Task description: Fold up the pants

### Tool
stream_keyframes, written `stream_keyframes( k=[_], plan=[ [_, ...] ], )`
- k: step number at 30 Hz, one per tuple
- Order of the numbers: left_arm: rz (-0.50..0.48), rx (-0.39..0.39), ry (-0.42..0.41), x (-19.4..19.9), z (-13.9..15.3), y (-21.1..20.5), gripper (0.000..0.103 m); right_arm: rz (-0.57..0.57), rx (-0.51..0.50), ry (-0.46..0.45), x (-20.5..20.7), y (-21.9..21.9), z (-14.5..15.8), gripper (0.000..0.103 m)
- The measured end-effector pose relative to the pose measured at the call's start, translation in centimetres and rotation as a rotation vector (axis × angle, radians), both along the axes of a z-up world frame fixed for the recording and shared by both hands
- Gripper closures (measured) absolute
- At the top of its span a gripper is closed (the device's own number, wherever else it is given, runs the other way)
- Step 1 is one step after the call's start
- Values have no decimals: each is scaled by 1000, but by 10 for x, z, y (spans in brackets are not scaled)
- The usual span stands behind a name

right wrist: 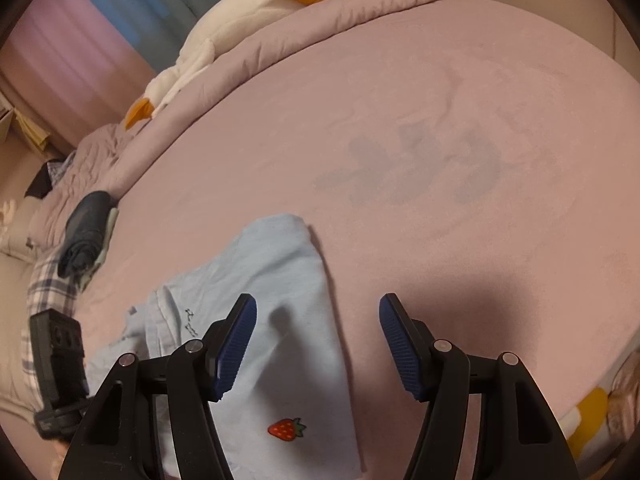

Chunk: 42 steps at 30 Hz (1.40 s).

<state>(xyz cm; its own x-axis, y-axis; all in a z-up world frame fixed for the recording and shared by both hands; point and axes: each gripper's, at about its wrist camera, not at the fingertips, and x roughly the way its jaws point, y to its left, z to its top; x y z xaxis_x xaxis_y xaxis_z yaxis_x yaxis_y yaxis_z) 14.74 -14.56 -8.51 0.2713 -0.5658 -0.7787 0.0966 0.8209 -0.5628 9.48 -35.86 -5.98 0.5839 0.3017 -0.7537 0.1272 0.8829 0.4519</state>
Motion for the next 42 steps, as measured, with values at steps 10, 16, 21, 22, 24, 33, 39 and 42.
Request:
stream_keyframes(
  k=[10,16,21,22,24,33,39,42],
  plan=[
    [51,-15,-52,-47,34,37,90,16,23,-19,-8,3,5,38],
    [81,-29,18,-44,-7,38,86,50,4,5,-3,13,-1,38],
    [64,68,-10,-55,8,31,85,59,-3,-9,0,17,-1,38],
    [56,93,-27,-53,9,28,85,65,-6,-20,0,18,-1,39],
    [42,120,-44,-53,4,27,84,78,-22,-17,2,21,-3,47],
    [4,176,-88,-52,0,28,84,81,-73,47,13,27,-20,54],
    [-9,231,-100,-56,0,33,83,83,-99,41,12,30,-20,54],
    [13,265,-100,-62,-1,41,84,74,-105,41,10,31,-20,54]
  ],
)
